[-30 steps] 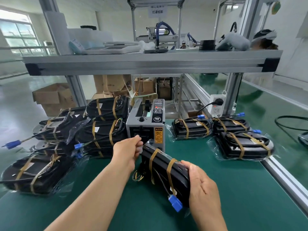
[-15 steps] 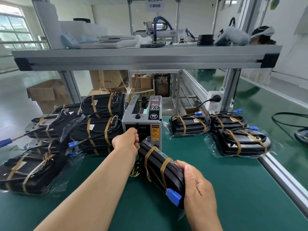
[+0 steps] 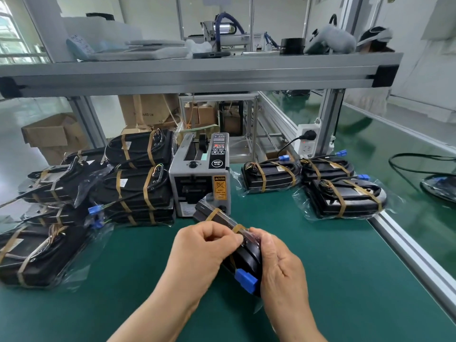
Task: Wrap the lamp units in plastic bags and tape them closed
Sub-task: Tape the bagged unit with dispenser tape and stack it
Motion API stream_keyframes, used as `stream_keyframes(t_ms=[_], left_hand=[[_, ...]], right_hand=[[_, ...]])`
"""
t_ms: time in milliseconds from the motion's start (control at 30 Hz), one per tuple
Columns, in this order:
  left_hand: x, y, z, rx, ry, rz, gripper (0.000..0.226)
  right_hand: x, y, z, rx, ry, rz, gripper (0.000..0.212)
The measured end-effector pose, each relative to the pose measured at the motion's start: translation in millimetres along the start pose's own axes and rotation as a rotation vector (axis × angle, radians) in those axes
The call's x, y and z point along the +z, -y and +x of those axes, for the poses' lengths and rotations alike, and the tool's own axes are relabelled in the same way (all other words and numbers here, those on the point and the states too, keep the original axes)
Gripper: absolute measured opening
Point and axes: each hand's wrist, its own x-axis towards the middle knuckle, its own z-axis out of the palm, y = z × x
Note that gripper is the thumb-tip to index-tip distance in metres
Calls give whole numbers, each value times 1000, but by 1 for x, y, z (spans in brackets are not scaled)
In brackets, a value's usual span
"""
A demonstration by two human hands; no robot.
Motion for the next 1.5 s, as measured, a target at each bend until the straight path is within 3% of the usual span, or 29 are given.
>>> stream_keyframes(t_ms=[367,567,833,1100,1333,1500], left_hand=[[6,6,3,-35,-26,-14,14],[7,10,4,-7,-62,109,13],[10,16,5,36,-96,233,11],[10,19,10,86,-144,254,14],[9,23,11,134,-104,340,37],[-3,24,21,121,37,240,28]], right_hand=[[1,-3,0,-22,14,-6,34],[1,-1,-2,-29,32,18,40],[0,-1,-2,-35,35,3,33],[-1,0,-2,-36,19,-33,33],[0,2,-3,-25,22,-27,32],[-1,6,-4,-32,25,-54,33]])
